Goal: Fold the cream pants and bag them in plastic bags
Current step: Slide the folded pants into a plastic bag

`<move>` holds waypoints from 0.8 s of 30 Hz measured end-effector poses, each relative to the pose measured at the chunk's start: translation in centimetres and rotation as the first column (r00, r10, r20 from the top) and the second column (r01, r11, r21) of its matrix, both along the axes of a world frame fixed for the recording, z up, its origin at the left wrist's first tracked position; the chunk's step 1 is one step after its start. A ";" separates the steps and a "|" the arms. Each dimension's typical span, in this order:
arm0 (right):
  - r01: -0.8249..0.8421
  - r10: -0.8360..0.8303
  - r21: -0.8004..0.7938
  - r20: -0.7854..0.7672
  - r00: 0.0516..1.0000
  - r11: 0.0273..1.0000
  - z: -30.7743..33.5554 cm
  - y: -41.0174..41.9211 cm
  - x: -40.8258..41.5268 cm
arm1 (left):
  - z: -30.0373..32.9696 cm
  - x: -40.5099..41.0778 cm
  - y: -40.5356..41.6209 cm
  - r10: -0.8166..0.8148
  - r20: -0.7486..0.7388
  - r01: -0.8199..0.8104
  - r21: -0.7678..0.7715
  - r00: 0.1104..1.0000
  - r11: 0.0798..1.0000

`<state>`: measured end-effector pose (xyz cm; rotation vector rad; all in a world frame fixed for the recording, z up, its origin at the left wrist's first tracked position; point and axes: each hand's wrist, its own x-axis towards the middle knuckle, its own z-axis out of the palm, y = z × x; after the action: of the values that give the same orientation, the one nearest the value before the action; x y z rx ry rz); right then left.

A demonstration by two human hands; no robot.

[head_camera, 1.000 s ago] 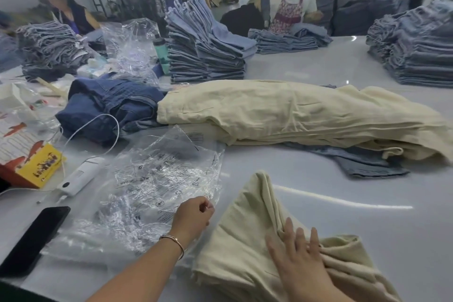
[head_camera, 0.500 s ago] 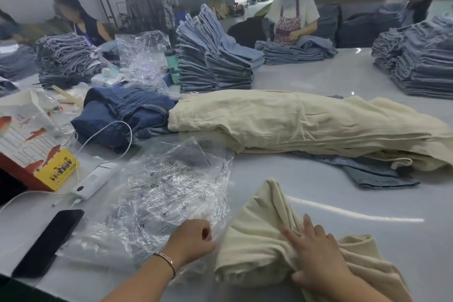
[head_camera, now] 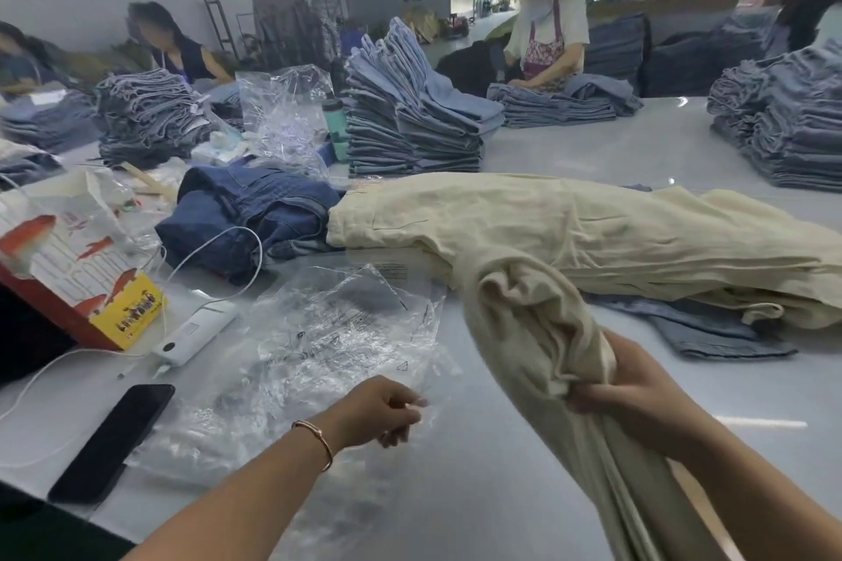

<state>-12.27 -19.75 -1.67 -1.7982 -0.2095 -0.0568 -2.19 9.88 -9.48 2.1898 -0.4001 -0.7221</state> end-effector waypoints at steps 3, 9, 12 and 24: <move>-0.141 0.144 -0.091 0.033 0.989 0.986 0.9 3.4 -0.3 | 1.2 0.7 -0.3 0.061 -0.140 -0.068 -0.046 0.988 0.997; -0.247 0.305 -0.636 -0.020 0.952 0.731 -0.8 5.6 -1.6 | 3.8 2.5 0.6 0.299 0.061 -0.294 -0.077 0.952 0.953; -0.194 0.319 -0.803 -0.004 0.948 0.564 -2.0 5.6 -2.0 | 5.8 2.0 0.4 0.299 0.078 -0.287 -0.137 0.951 0.948; 0.183 -0.238 -0.787 0.047 0.970 0.589 -4.3 5.5 0.8 | 8.3 -0.8 -4.4 -0.081 0.579 0.009 0.126 0.811 0.992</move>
<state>-11.44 -14.21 -5.97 -2.7204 0.0560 -0.0840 -2.94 5.51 -1.20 2.4983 -0.7371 -0.0659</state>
